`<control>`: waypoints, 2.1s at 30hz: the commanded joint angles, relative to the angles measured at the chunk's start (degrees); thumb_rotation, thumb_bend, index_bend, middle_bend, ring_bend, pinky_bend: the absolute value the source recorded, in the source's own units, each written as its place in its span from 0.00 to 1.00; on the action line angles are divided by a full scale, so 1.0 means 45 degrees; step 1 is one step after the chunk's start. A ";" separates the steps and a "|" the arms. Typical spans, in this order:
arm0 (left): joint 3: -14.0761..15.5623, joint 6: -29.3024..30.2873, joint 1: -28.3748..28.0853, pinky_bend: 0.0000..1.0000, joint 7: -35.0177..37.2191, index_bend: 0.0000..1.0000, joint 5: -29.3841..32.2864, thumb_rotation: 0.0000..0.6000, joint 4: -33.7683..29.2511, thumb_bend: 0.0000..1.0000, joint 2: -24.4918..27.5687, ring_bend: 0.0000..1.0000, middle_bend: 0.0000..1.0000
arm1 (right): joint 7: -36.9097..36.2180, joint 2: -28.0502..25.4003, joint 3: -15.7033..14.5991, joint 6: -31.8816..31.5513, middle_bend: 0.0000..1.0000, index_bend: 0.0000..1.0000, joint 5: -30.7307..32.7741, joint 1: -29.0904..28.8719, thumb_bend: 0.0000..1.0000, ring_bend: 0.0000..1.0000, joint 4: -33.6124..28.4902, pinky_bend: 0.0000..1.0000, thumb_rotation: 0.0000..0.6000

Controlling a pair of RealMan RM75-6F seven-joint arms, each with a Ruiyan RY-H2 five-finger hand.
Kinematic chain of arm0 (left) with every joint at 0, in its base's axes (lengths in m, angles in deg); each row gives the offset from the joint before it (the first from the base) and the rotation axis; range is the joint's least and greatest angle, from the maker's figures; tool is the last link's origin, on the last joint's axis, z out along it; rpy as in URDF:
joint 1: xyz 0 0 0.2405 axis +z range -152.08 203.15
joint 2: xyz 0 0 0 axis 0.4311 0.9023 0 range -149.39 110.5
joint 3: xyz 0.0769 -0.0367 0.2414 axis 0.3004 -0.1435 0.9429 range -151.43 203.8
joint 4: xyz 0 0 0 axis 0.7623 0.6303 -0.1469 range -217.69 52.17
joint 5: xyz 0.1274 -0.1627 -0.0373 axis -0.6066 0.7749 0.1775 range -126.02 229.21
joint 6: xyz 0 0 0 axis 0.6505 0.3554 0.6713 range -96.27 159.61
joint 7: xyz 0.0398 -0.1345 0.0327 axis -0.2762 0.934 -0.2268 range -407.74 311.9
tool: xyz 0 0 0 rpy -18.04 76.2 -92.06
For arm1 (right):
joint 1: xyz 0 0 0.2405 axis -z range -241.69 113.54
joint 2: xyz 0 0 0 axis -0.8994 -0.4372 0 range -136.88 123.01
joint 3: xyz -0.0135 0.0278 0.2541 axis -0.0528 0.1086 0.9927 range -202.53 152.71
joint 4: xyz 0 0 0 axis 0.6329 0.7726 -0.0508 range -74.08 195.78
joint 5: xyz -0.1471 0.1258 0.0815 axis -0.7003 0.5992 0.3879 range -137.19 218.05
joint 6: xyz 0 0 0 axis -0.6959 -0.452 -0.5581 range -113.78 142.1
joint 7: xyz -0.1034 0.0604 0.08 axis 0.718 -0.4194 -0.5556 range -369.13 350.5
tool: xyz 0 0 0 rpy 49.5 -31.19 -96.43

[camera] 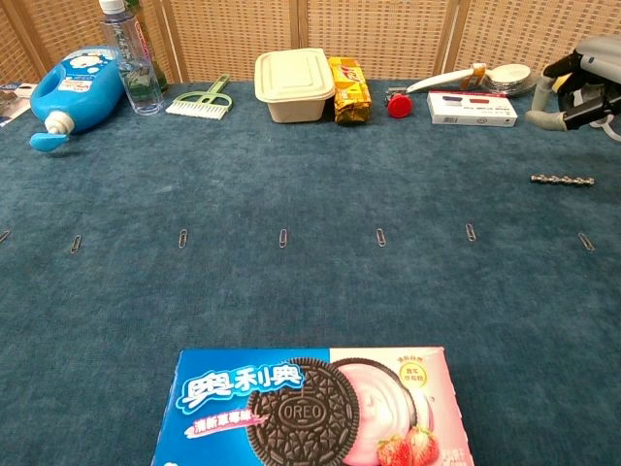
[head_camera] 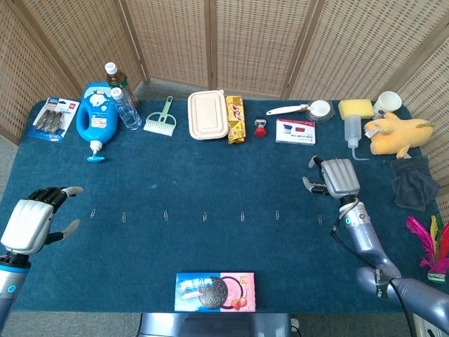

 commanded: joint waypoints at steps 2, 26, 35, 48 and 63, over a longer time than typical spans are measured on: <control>0.0005 -0.0001 0.0001 0.36 0.0012 0.27 0.0008 1.00 0.0029 0.42 -0.0010 0.33 0.37 | 0.0033 0.0011 -0.0031 0.0134 0.72 0.55 0.0026 -0.0051 0.40 0.72 0.0042 0.51 0.52; 0.0038 0.0018 0.0027 0.36 0.0182 0.27 0.0062 1.00 0.0284 0.42 -0.0101 0.33 0.37 | 0.1853 0.0395 0.0001 0.0602 0.73 0.27 0.1351 -0.0275 0.37 0.71 0.0467 0.47 0.58; 0.0024 0.0050 0.0012 0.36 0.0199 0.27 0.0034 1.00 0.0355 0.42 -0.0172 0.33 0.37 | 0.2550 0.0444 -0.0164 0.0717 0.73 0.33 0.1600 -0.0330 0.38 0.71 0.0514 0.47 0.68; 0.0007 0.0093 0.0005 0.36 0.0257 0.27 0.0019 1.00 0.0422 0.42 -0.0215 0.33 0.37 | 0.3311 0.0571 -0.0284 0.0786 0.74 0.37 0.1800 -0.0509 0.42 0.72 0.0577 0.47 0.79; 0.0014 0.0159 0.0039 0.36 0.0298 0.27 0.0012 1.00 0.0450 0.42 -0.0208 0.33 0.37 | 0.3792 0.0930 -0.0340 0.0941 0.76 0.46 0.2214 -0.0612 0.42 0.72 0.0880 0.47 0.81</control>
